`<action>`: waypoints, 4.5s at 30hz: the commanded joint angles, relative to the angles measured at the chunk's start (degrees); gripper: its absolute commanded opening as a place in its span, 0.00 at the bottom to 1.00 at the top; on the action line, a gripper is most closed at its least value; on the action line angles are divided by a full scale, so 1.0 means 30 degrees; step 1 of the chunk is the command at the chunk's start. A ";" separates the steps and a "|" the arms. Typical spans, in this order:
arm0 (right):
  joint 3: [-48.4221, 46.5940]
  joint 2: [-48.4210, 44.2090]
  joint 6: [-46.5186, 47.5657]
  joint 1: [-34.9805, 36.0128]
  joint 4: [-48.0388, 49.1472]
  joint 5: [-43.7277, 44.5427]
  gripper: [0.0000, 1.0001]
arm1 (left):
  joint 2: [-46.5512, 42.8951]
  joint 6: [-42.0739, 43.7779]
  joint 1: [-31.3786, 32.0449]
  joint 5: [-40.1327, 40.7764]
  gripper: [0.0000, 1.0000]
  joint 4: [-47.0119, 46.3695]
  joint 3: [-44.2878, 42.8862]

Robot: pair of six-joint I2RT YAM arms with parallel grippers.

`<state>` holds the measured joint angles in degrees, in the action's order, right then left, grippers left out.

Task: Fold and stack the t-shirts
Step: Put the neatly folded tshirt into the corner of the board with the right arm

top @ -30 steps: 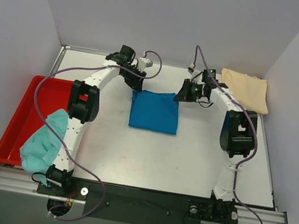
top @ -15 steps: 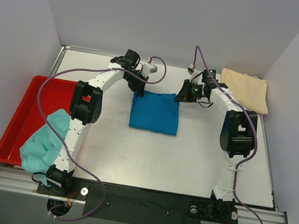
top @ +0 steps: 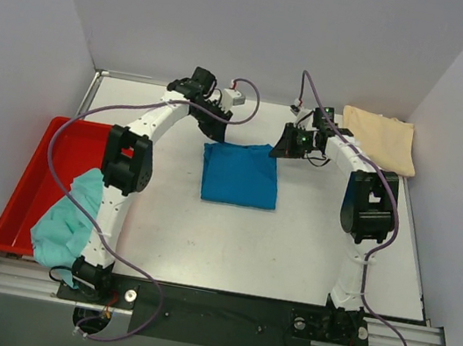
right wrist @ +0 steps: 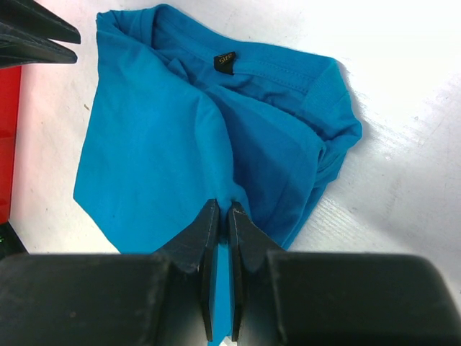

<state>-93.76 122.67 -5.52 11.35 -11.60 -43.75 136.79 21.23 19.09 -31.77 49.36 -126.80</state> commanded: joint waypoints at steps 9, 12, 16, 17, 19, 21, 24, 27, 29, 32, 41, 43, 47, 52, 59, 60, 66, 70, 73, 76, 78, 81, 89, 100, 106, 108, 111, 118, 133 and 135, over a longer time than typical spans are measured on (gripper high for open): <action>-0.0125 -0.1222 0.0492 0.0053 -0.0412 -0.0154 0.00 | 0.1218 -0.0838 -0.0124 0.1273 0.39 0.0683 -0.1853; -0.0038 -0.1223 0.0609 0.0053 -0.0442 -0.0125 0.00 | 0.1657 -0.0809 -0.0094 0.1681 0.38 0.0772 -0.1824; -0.0125 -0.1193 0.0609 0.0053 -0.0471 -0.0154 0.00 | 0.1776 -0.0808 -0.0124 0.2034 0.36 0.0538 -0.1824; -0.0125 -0.1193 0.0609 0.0053 -0.0500 -0.0154 0.00 | 0.1776 -0.0779 -0.0124 0.2035 0.35 0.0480 -0.1853; -0.0125 -0.1193 0.0609 0.0053 -0.0500 -0.0154 0.00 | 0.1688 -0.0750 -0.0124 0.2035 0.31 0.0508 -0.1853; -0.0125 -0.1164 0.0609 0.0053 -0.0471 -0.0154 0.00 | 0.1571 -0.0750 -0.0124 0.1918 0.21 0.0508 -0.1766; -0.0125 -0.1193 0.0609 0.0053 -0.0529 -0.0125 0.00 | 0.1278 -0.0721 -0.0124 0.1859 0.13 0.0421 -0.1473; -0.0125 -0.1164 0.0609 0.0024 -0.0530 -0.0096 0.00 | 0.0957 -0.0604 -0.0124 0.1859 0.13 0.0216 -0.1064; -0.0154 -0.1193 0.0638 0.0053 -0.0559 -0.0096 0.00 | 0.0810 -0.0603 -0.0124 0.1975 0.15 0.0041 -0.0858; -0.0154 -0.1164 0.0580 -0.0035 -0.0617 -0.0067 0.00 | 0.0458 -0.0603 -0.0124 0.2239 0.15 -0.0428 -0.0391; -0.0621 -0.1280 0.0405 -0.0064 -0.0559 -0.0415 0.00 | -0.2144 -0.0603 -0.0124 0.2096 0.00 -0.2946 0.2509; -0.0536 -0.1514 0.0025 -0.0006 0.0140 -0.1235 0.00 | -0.2968 -0.0312 -0.0124 0.1890 0.00 -0.3329 0.3476; -0.0037 -0.1722 -0.1965 -0.0064 0.3447 -0.2555 0.00 | -0.4200 -0.0192 -0.0387 0.1450 0.00 -0.3856 0.4969; -0.1439 -0.0141 -0.4075 0.0228 0.4685 -0.2793 0.00 | -0.5399 -0.0954 -0.1529 0.0366 0.00 -0.5054 0.6786; -0.3316 0.2933 -0.6362 0.0404 0.4453 0.0543 0.05 | -0.3296 -0.0956 -0.2321 0.0218 0.00 -0.4185 0.6560; -0.3870 0.3488 -0.6450 0.0463 0.4277 0.0752 0.10 | -0.2596 -0.0955 -0.2321 0.0364 0.00 -0.4005 0.6294; -0.5286 0.3851 -0.6013 0.0172 0.1902 0.1924 0.49 | -0.1154 -0.1687 -0.2701 0.1594 0.00 -0.3974 0.4856; -0.3671 0.2384 -0.4696 -0.0152 0.1087 0.2776 0.59 | -0.0949 -0.1775 -0.2760 0.2415 0.00 -0.4209 0.4710; -0.3437 0.2468 -0.3991 -0.0094 -0.0235 0.1873 0.60 | -0.0570 -0.1775 -0.2731 0.2474 0.02 -0.4092 0.4359; -0.3493 0.3430 -0.4808 0.0052 -0.0850 0.0874 0.60 | -0.0247 -0.1804 -0.2731 0.2504 0.03 -0.3828 0.3833; -0.3844 0.4221 -0.5833 0.0286 -0.0910 0.0024 0.61 | -0.0100 -0.1776 -0.2731 0.2562 0.02 -0.3652 0.3597; -0.5012 0.5308 -0.7150 0.0667 -0.1289 -0.1059 0.61 | 0.0047 -0.1776 -0.2731 0.2650 0.03 -0.3506 0.3421; -0.6718 0.8034 -0.9905 0.1313 -0.0683 -0.4428 0.49 | -0.0011 -0.1629 -0.2731 0.2680 0.11 -0.3360 0.3274; -0.5603 0.5840 -1.0005 0.0231 0.0822 -0.4023 0.00 | -0.1093 -0.1102 -0.3082 0.2712 0.84 -0.2367 0.2366; -0.7533 0.4287 -0.4261 -0.1408 -0.5907 -0.0100 0.00 | -0.3871 -0.0341 -0.3287 0.2328 0.86 -0.1397 0.3123; -0.8413 0.3907 -0.1860 -0.1790 -0.7668 0.2094 0.00 | -0.4838 0.0068 -0.3404 0.2357 0.87 -0.1367 0.3796; -0.8592 0.3378 0.0546 -0.2318 -0.8497 0.5635 0.00 | -0.6101 0.0684 -0.3464 0.2823 0.88 -0.1541 0.4736; -1.0172 0.2558 0.1661 -0.3521 -0.8908 0.9186 0.00 | -0.7188 0.1652 -0.3493 0.3763 0.90 -0.1601 0.6670; -1.4920 0.2498 0.5470 -0.3580 -0.7330 1.6301 0.00 | -0.8888 0.2237 -0.3435 0.3968 0.93 -0.2890 0.9161; -1.5153 0.2673 0.6173 -0.3667 -0.7064 1.7359 0.00 | -0.8772 0.2268 -0.3405 0.4056 0.93 -0.3007 0.9279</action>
<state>-136.55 134.28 8.38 0.78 -35.53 -2.39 113.86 26.55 8.95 -19.68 42.78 -99.68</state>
